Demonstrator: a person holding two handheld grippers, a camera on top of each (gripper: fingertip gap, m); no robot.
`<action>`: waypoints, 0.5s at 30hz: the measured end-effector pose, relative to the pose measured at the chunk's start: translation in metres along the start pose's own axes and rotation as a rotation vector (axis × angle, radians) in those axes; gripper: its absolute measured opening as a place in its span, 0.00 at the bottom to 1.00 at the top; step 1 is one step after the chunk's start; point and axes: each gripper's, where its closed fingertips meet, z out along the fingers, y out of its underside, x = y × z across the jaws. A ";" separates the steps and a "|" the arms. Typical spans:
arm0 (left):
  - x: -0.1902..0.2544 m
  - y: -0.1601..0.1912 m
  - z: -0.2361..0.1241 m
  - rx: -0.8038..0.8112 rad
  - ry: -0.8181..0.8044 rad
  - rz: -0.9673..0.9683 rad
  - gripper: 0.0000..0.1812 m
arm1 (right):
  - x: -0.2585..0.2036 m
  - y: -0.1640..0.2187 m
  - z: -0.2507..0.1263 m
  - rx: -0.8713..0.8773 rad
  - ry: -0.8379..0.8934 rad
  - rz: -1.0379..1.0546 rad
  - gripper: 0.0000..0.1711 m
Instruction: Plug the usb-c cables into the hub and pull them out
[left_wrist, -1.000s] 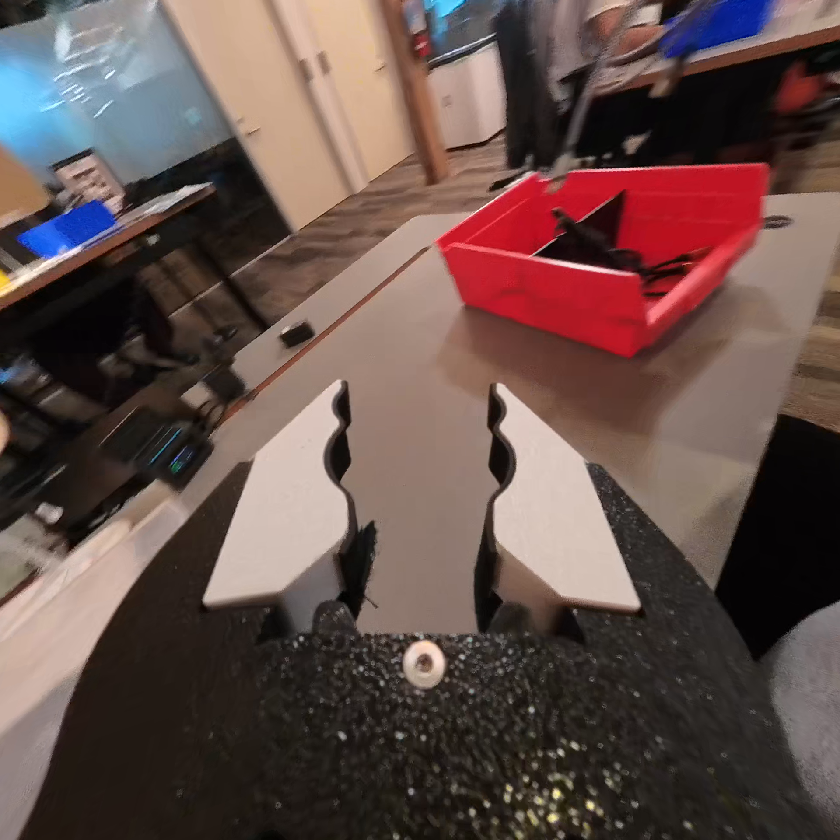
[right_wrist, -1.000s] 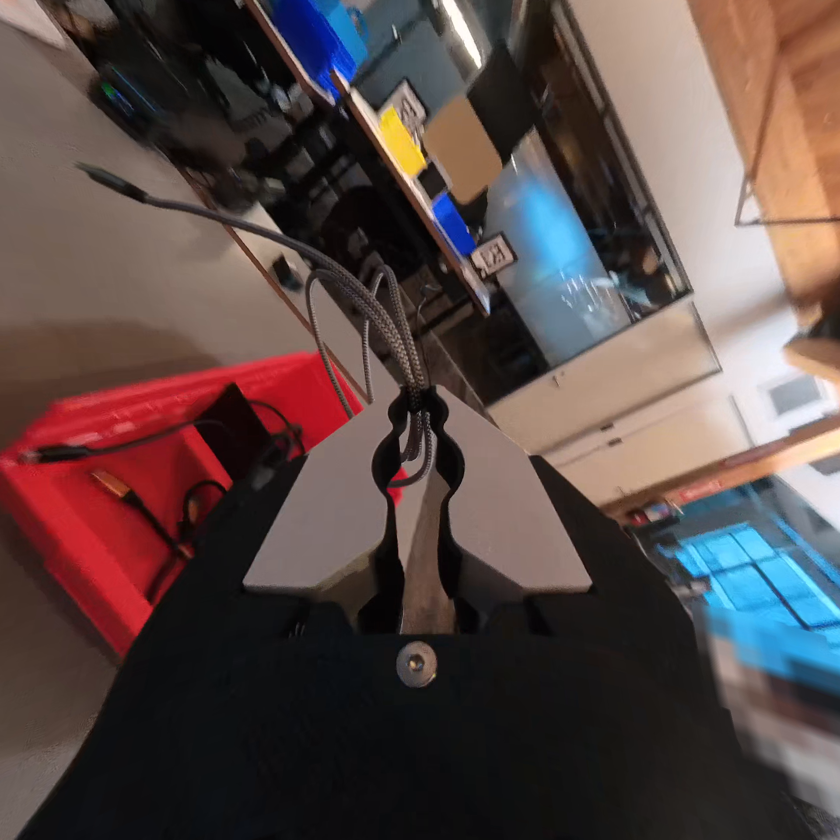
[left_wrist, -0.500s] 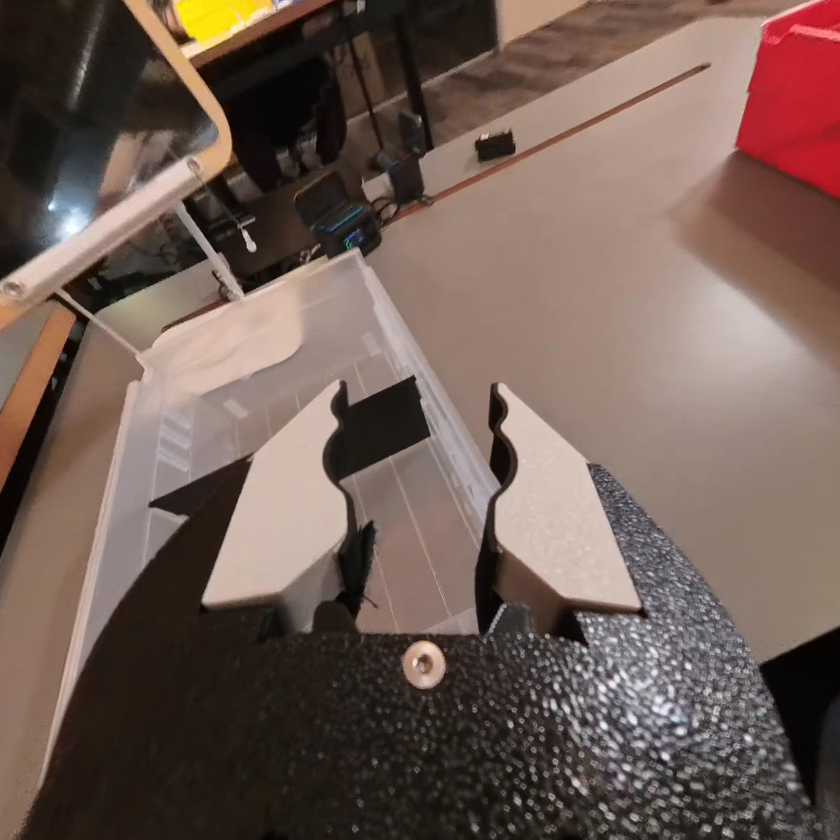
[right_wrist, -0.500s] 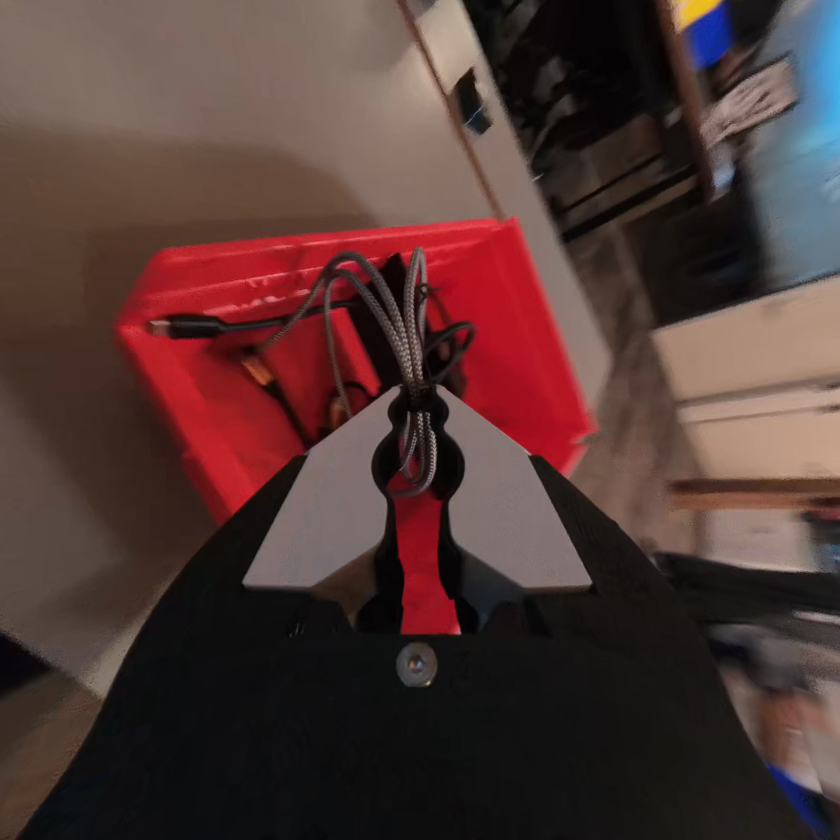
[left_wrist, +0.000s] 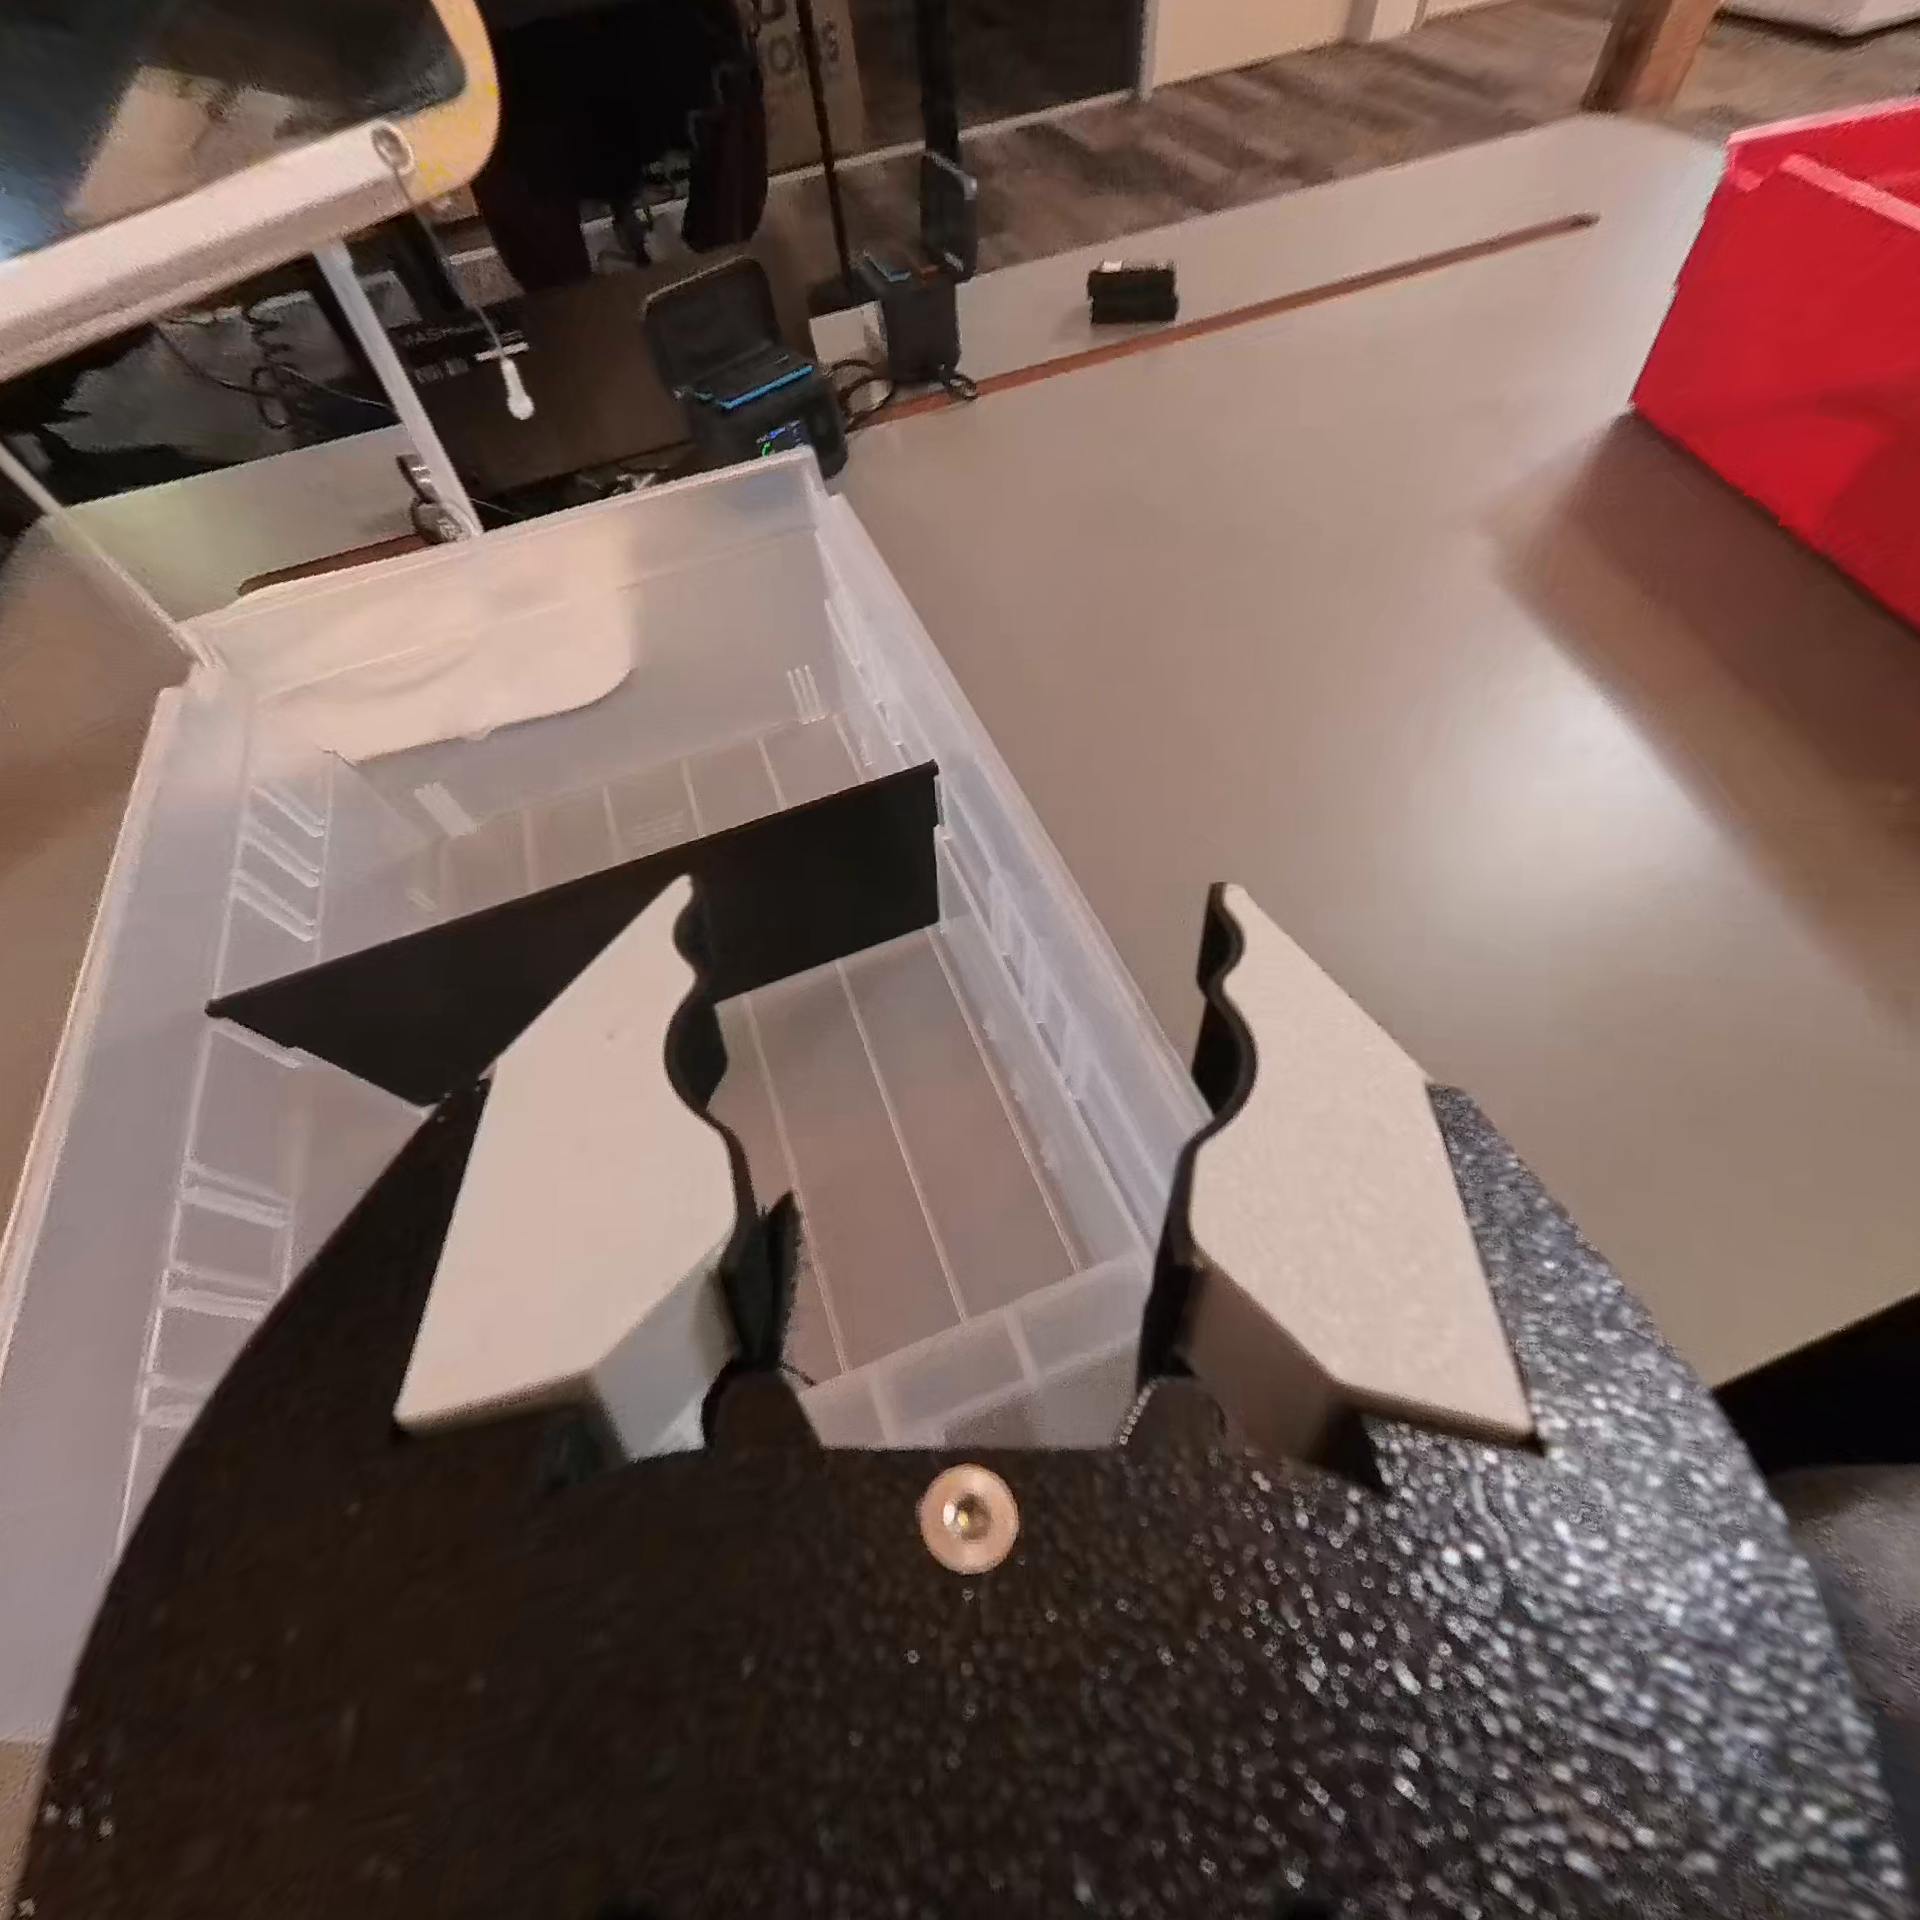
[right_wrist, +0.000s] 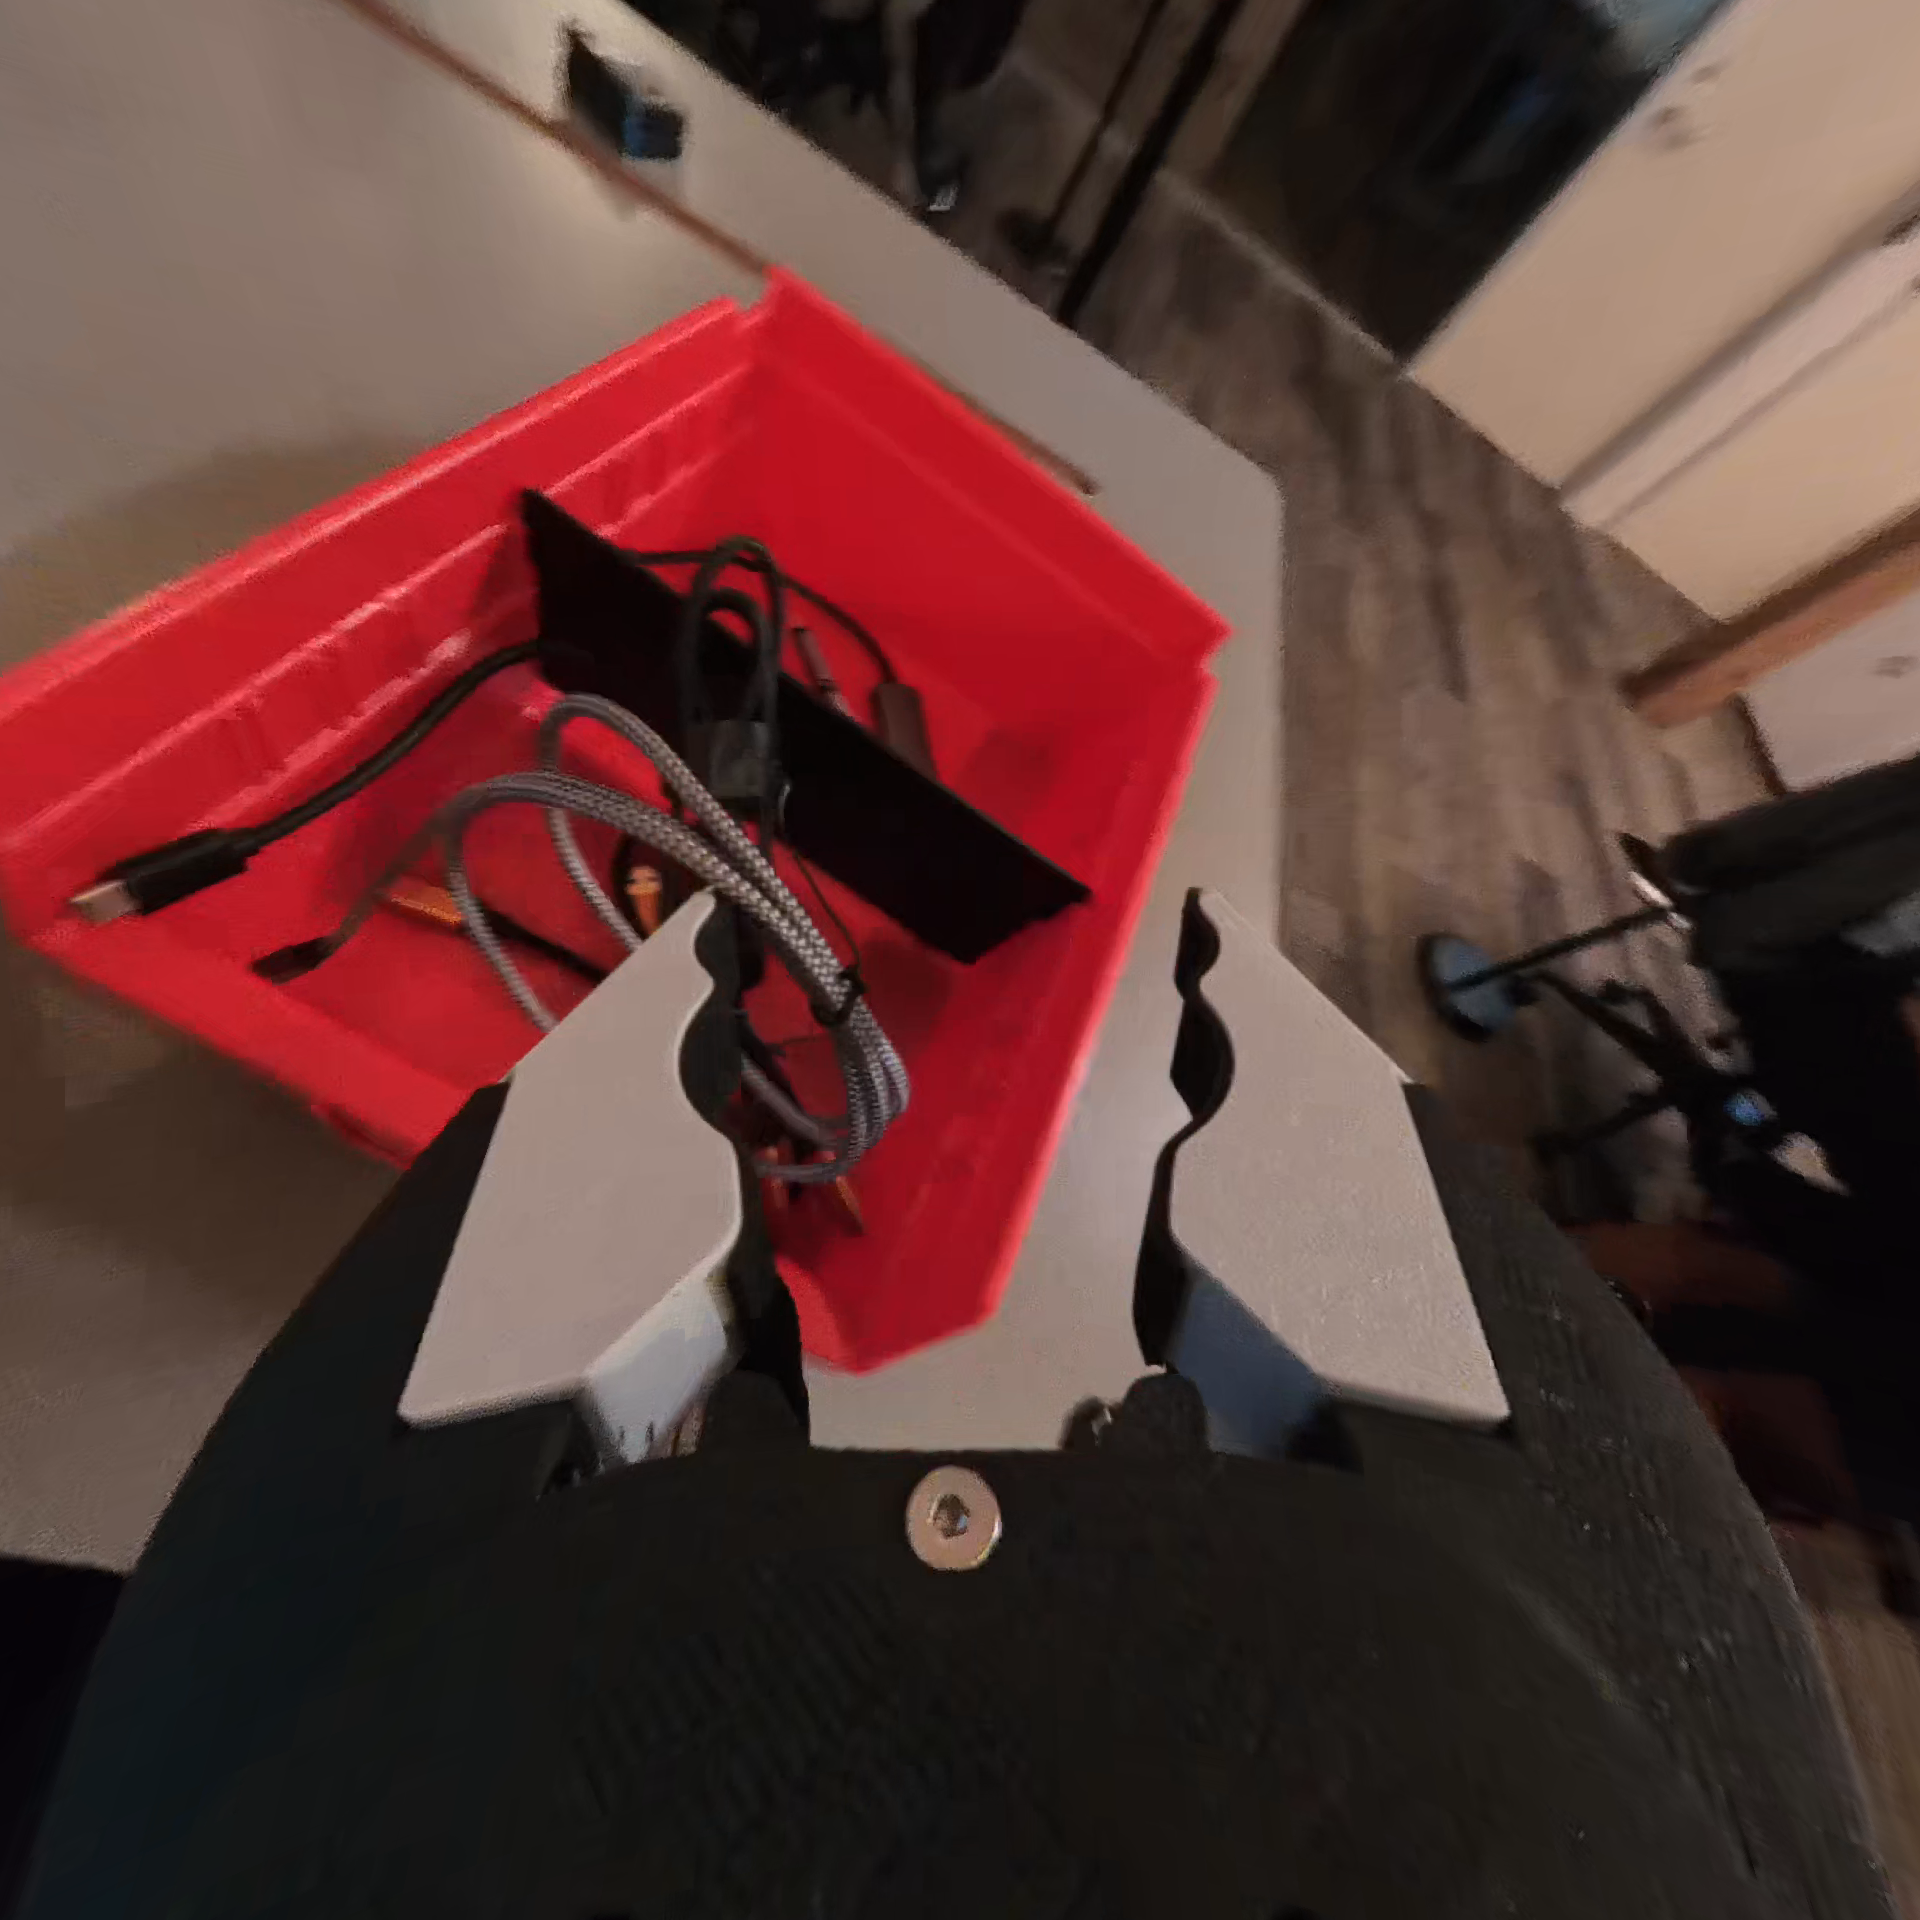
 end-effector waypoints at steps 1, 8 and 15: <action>-0.001 -0.001 -0.003 0.016 0.014 -0.021 0.52 | 0.010 0.007 -0.006 -0.004 0.063 0.028 0.49; 0.028 0.009 0.008 0.042 0.132 -0.079 0.55 | 0.008 0.092 0.005 -0.081 0.110 0.422 0.42; 0.026 0.037 0.044 -0.124 0.003 -0.050 0.34 | 0.003 0.102 0.024 -0.115 0.119 0.419 0.12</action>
